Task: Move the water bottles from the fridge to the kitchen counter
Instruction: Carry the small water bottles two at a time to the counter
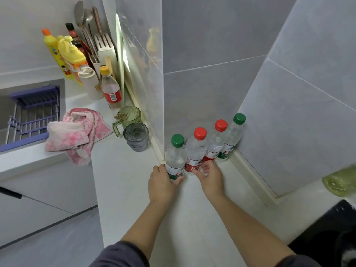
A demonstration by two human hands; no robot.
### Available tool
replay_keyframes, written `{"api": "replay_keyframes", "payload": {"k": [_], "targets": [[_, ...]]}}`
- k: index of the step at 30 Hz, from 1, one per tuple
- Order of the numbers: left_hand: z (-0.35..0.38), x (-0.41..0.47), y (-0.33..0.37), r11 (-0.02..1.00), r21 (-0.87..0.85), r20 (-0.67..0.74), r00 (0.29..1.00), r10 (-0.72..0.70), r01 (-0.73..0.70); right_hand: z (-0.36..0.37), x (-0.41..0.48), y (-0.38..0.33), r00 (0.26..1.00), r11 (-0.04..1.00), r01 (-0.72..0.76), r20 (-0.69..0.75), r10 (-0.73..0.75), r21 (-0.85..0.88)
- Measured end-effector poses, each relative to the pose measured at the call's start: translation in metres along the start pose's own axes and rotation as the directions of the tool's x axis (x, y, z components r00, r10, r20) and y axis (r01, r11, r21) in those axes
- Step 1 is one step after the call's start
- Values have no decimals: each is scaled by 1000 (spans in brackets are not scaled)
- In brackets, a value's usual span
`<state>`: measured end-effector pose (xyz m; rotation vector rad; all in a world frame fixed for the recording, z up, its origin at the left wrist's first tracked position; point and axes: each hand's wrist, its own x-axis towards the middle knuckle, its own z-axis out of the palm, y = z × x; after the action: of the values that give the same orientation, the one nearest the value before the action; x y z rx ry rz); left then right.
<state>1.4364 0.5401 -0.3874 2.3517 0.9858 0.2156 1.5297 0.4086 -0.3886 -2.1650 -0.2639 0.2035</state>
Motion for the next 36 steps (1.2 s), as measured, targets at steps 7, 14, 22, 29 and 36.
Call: {"api": "replay_keyframes", "payload": {"k": [7,14,22,29,36], "targets": [[6,4,0,956,293,135,991,-16,-25,-4,5,-2,995,982,105,20,-103,-157],[10,6,2,967,255,149,987,-52,12,-6,5,-2,992,970,127,31,-123,-206],[-17,-16,-1,914,404,147,983,-109,41,-26,-18,-4,983,923,150,150,-102,-355],[-76,-126,-19,826,559,-38,993,109,-69,-73,-101,-14,941,683,339,235,-245,-647],[-142,-273,-20,847,531,-271,950,152,16,-117,-215,-47,850,532,514,316,-421,-673]]}}
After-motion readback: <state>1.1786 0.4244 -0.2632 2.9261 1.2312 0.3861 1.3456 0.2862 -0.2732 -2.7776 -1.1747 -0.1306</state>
